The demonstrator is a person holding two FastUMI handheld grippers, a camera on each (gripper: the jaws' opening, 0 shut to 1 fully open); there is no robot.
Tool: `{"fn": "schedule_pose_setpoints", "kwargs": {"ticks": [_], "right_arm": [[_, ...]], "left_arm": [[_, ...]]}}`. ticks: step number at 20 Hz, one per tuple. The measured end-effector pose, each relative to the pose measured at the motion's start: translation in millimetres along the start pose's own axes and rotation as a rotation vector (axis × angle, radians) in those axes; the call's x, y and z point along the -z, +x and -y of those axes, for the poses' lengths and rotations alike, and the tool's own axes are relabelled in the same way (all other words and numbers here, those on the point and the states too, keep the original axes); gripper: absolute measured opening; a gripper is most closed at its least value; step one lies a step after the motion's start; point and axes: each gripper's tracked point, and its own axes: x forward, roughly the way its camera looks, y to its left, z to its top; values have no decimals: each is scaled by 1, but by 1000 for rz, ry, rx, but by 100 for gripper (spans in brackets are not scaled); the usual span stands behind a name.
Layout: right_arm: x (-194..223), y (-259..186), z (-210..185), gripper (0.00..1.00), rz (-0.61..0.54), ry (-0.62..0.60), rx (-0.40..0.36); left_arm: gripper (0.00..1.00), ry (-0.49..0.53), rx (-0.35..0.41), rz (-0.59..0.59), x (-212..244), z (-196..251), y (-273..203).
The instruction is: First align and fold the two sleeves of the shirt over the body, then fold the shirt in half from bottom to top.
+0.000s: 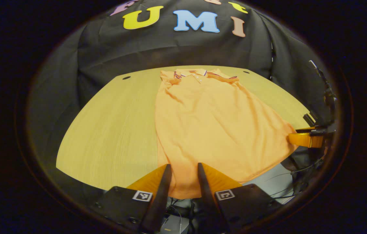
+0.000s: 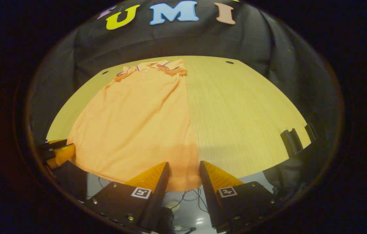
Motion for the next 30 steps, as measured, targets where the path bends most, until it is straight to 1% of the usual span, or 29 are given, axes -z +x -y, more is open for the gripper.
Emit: {"fn": "schedule_pose_setpoints", "kwargs": {"ticks": [1, 2, 3, 4, 5, 6, 7, 9, 11, 15, 18, 22, 26, 30], "right_arm": [[0, 0, -2, 51, 3, 2, -6], [0, 0, -3, 43, 3, 4, -5], [-1, 0, -4, 35, 1, -10, -7], [-1, 2, -5, 35, 4, -10, -18], [-11, -7, -5, 21, 11, 20, -14], [-1, 0, -5, 7, 0, 19, -15], [-2, -1, -5, 7, 3, 19, -17], [-4, 2, -6, 2, -4, 26, -33], [-11, -3, -6, 2, 7, 39, -54], [-39, -19, -5, 2, 65, 55, -89], [-68, -32, -7, 2, 118, 56, -114], [-112, -46, -9, 2, 186, 44, -131], [-165, -49, -5, 2, 264, 14, -112], [-213, -34, -5, 2, 289, 12, -94]], "left_arm": [[44, 1, 0, 5, -2, 2, 1], [26, 5, -2, 7, -2, 5, 2], [18, 11, -15, 7, -2, 5, 4], [12, 20, -20, 9, -1, 5, 3], [12, 17, -23, 19, -4, 6, 3], [7, 14, -22, 18, -4, 5, 4], [6, 16, -21, 16, -3, 6, 5], [7, 5, -21, 3, -4, 4, 4], [7, -1, -31, 7, -11, 2, 3], [7, -36, -31, 59, -40, 9, -7], [7, -51, -43, 112, -70, 9, -14], [6, -68, -36, 164, -108, 21, -24], [6, -96, -28, 232, -162, 19, -15], [6, -122, -22, 269, -213, 8, 6]]}}
